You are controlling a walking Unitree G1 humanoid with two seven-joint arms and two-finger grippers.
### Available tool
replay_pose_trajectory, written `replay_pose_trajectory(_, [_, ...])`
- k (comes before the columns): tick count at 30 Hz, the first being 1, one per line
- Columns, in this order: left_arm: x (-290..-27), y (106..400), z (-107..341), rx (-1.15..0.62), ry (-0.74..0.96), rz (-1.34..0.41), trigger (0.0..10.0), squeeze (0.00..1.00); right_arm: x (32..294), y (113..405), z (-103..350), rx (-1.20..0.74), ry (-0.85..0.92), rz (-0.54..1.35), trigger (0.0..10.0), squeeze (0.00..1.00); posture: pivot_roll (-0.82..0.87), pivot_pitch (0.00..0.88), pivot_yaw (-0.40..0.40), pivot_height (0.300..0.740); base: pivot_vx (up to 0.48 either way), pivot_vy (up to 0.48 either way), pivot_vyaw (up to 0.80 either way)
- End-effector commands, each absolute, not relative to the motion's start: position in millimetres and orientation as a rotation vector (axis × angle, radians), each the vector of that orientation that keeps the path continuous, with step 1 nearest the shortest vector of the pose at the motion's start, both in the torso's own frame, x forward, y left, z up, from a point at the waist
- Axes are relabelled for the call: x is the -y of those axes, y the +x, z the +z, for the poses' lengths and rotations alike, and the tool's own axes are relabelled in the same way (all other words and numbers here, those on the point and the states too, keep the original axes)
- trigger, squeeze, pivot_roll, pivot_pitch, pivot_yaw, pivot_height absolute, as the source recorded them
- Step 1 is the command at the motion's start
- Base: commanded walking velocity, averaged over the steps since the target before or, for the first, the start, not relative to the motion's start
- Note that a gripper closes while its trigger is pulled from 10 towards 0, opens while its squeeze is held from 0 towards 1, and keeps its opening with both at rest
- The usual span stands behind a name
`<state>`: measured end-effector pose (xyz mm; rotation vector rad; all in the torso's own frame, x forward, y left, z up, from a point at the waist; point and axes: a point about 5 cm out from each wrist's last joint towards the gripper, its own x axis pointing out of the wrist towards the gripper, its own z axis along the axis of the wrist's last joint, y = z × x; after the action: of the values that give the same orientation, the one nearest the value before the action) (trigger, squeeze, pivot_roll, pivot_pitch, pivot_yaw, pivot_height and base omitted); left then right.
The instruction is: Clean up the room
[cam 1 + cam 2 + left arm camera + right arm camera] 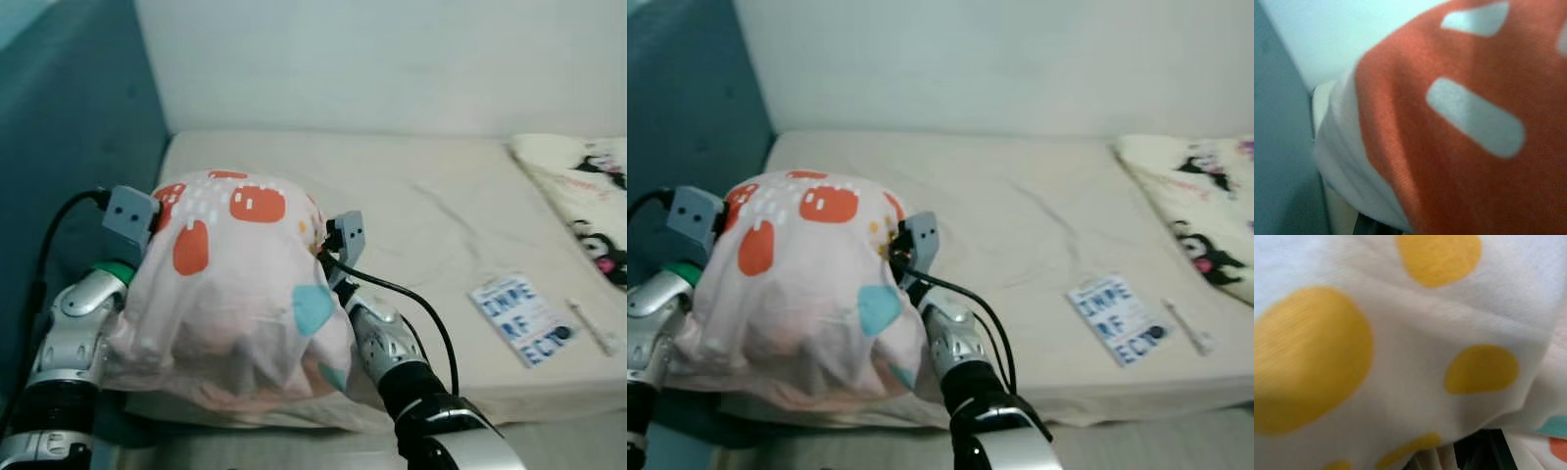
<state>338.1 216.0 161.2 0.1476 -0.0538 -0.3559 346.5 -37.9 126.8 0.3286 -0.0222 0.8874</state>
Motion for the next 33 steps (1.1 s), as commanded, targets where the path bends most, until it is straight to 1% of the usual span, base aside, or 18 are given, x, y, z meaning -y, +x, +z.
replay_pose_trajectory(1, [-197, 341, 161, 0.052, 0.145, -0.421, 10.0, 0.0, 15, 342, 137, 0.052, 0.319, 0.978, 10.0, 0.0, 0.16, 0.051, 0.019, 0.74, 0.0, -0.465, 0.0])
replay_pose_trajectory(3, [-198, 342, 161, 0.05, 0.134, -0.407, 10.0, 0.0, 16, 342, 137, 0.051, 0.321, 0.976, 10.0, 0.0, 0.16, 0.05, 0.02, 0.74, 0.0, -0.465, 0.0])
replay_pose_trajectory(6, [-201, 344, 160, 0.03, 0.107, -0.383, 10.0, 0.0, 16, 342, 136, 0.05, 0.321, 0.975, 10.0, 0.0, 0.16, 0.05, 0.02, 0.74, 0.0, 0.0, 0.0])
replay_pose_trajectory(11, [-198, 343, 154, -0.021, 0.151, -0.415, 10.0, 0.0, 17, 342, 135, 0.044, 0.323, 0.967, 10.0, 0.0, 0.16, 0.049, 0.021, 0.74, 0.0, 0.0, 0.0])
replay_pose_trajectory(20, [-195, 340, 152, -0.028, 0.159, -0.43, 10.0, 0.0, 18, 344, 135, 0.039, 0.334, 0.945, 10.0, 0.0, 0.16, 0.046, 0.02, 0.74, 0.0, 0.0, 0.0])
replay_pose_trajectory(25, [-203, 343, 148, -0.05, 0.189, -0.387, 10.0, 0.0, 24, 352, 138, 0.043, 0.352, 0.839, 10.0, 0.0, 0.17, 0.035, 0.028, 0.74, 0.0, 0.0, 0.0])
replay_pose_trajectory(28, [-204, 345, 148, -0.054, 0.194, -0.395, 10.0, 0.0, 34, 361, 141, 0.037, 0.399, 0.729, 10.0, 0.0, 0.17, 0.034, 0.036, 0.74, 0.0, 0.0, 0.0])
replay_pose_trajectory(33, [-201, 347, 149, -0.049, 0.199, -0.395, 10.0, 0.0, 36, 362, 140, 0.034, 0.408, 0.701, 10.0, 0.0, 0.18, 0.04, 0.038, 0.74, 0.0, 0.0, 0.0])
